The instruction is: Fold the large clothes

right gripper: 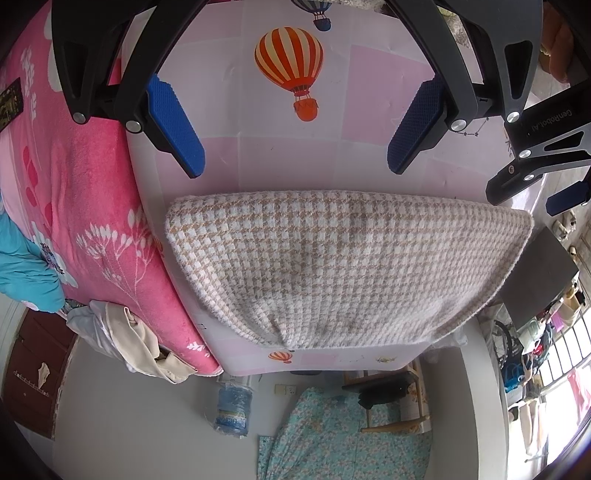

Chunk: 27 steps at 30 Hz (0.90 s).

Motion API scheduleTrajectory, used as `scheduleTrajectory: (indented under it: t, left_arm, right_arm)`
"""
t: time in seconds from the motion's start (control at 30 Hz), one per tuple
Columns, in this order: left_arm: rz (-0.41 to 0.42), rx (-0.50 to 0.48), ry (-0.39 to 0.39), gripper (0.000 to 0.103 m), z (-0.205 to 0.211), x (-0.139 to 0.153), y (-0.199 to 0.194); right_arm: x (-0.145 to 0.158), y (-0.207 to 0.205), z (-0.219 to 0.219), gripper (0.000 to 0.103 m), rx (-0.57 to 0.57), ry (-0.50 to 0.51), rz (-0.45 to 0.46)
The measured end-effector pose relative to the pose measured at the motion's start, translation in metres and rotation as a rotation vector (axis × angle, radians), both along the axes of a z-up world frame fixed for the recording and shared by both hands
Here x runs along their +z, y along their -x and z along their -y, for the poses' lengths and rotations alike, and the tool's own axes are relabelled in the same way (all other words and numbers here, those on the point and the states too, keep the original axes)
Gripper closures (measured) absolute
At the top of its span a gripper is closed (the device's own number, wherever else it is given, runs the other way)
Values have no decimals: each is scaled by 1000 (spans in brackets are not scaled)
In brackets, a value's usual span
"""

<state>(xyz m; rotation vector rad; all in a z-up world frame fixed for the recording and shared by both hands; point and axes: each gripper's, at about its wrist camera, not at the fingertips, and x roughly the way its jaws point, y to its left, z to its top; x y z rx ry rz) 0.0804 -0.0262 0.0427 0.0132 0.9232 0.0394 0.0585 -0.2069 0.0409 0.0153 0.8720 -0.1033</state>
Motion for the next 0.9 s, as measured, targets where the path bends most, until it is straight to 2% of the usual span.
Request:
scheduleTrajectory:
  t: [0.9]
  left_arm:
    - [1,0,-1,8,0,0,1]
  right_arm:
    - [-5,1,1,6,4,0,-6]
